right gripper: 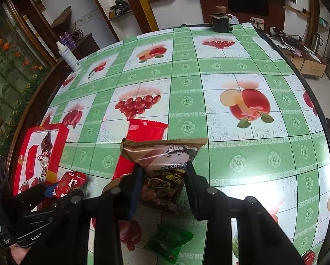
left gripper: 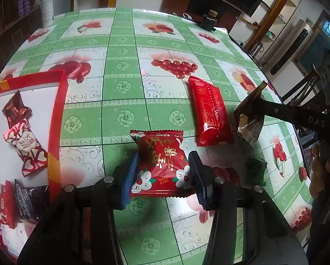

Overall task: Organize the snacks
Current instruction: 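Lift brown triangular pouch with right tool while left tool lifts red flowered pack, then carry both packs over tray and open both tools to drop them inside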

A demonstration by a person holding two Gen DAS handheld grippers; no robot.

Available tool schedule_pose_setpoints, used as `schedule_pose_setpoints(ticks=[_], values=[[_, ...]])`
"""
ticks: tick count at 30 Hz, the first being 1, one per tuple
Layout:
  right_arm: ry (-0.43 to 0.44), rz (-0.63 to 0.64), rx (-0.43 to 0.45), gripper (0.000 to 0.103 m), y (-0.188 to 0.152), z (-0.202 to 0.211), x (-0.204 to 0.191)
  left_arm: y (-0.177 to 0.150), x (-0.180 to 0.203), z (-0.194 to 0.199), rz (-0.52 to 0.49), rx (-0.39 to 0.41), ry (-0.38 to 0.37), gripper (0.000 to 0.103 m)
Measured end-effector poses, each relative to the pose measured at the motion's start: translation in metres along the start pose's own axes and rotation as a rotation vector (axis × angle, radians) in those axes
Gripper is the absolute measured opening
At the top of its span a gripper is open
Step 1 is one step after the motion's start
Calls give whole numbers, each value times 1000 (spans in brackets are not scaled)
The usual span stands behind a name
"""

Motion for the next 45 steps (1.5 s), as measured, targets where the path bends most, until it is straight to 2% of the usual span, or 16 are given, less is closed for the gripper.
schedule_pose_setpoints(ticks=[25,45], values=[[22,60,27,39,-3,26,-30,2,6,41,-17,76,6,45],[77,153,55,39,-4,50,-94,-8,-21,96,28,154,54,46]])
Point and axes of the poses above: each gripper's, at about its wrist camera, not at the fingertips, and z roughly against the way its jaws point, x to its right, y to its top, the point moved 5 cm from there along -z, roughly the way its jaws point, and after that the axes turned 15 degrees about -y, right-handed, at the moved point
